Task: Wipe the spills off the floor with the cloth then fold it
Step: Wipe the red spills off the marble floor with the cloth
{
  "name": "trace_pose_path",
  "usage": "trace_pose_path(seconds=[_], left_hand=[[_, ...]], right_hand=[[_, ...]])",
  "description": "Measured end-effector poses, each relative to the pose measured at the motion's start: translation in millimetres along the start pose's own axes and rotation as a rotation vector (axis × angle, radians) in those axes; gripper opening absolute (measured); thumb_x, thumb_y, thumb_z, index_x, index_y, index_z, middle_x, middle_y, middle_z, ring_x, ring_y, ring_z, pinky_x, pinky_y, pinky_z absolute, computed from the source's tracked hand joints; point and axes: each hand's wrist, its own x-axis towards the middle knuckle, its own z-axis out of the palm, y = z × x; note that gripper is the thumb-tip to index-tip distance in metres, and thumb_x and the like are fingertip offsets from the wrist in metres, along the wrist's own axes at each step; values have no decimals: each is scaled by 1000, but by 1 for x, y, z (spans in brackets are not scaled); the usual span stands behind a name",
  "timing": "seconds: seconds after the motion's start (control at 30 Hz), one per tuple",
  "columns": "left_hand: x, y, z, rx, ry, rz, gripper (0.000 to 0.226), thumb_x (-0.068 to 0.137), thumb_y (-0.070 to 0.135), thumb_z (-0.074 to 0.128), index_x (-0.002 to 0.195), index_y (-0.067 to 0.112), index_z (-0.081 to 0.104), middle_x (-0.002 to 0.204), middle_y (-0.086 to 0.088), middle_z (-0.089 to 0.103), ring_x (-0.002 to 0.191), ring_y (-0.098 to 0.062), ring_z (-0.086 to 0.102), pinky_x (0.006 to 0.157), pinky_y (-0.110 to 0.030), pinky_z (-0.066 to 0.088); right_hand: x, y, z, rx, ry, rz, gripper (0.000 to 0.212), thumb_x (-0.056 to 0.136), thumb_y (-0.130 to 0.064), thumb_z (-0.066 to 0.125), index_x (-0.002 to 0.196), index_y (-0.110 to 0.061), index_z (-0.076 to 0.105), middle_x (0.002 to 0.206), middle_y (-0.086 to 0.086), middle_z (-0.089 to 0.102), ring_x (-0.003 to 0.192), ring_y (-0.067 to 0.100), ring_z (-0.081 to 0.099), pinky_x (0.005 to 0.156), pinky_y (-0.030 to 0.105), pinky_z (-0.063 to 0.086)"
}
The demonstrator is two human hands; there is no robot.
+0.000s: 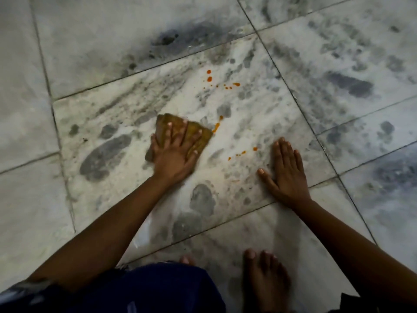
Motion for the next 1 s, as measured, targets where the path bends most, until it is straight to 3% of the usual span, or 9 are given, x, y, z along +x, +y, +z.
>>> trace_pose_path(seconds=[0.07,0.23,0.37,0.47,0.53,0.63,0.77,0.87,1.0], left_hand=[[10,24,4,20,-17,24,64,82,56,9,145,44,17,159,3,8,145,-32,-2,107,-63,-5],[-44,40,28,73,57,206,55,89,47,30,143,40,25,155,-2,25,142,-31,15,110,-60,4],[-19,14,14,38,53,81,56,88,49,28,143,40,29,155,-2,23,143,-31,15,109,-58,4],[51,18,-4,-33,12,-76,57,90,53,19,145,42,19,159,0,9,145,-31,0,109,-61,-2],[93,35,-9,-31,-33,-87,53,95,50,22,147,42,11,159,2,0,145,-29,-8,107,-63,-7],[99,66,-2,12,-33,21,53,96,46,22,148,39,11,159,3,1,146,-25,-4,107,-65,-6],[30,58,10,43,-6,234,55,89,46,24,144,37,30,156,-1,22,143,-28,18,109,-63,5],[23,20,-2,33,-47,58,59,87,51,17,145,39,23,158,2,13,145,-26,8,110,-58,-1],[103,17,-22,-50,-71,-218,51,99,45,22,148,39,10,159,3,-4,145,-25,-10,110,-63,-6]], right_hand=[[2,-2,-1,-5,-1,-6,81,89,-59,25,148,-5,14,156,12,9,144,24,9,115,30,-4],[7,5,-1,-6,46,77,83,90,-64,13,149,-6,10,156,14,6,144,25,3,116,31,-6],[13,6,3,-19,55,120,84,90,-64,16,150,-6,8,156,16,3,145,27,-1,116,32,-7],[14,7,5,-24,61,121,82,89,-60,21,150,-7,7,157,15,1,145,25,-3,117,34,-5],[14,8,4,-18,62,119,81,89,-59,23,150,-7,7,157,14,0,145,25,-3,117,34,-4],[14,8,2,-16,45,115,81,89,-59,24,150,-8,7,157,14,1,145,26,-1,116,35,-3],[16,8,3,-22,41,121,82,88,-59,25,150,-7,10,156,17,6,144,29,4,116,37,1],[15,9,4,-4,41,115,81,89,-58,25,149,-6,11,156,18,7,144,29,4,116,38,2],[18,12,1,3,55,98,79,90,-55,25,149,-4,13,155,20,10,144,29,7,115,35,1]])
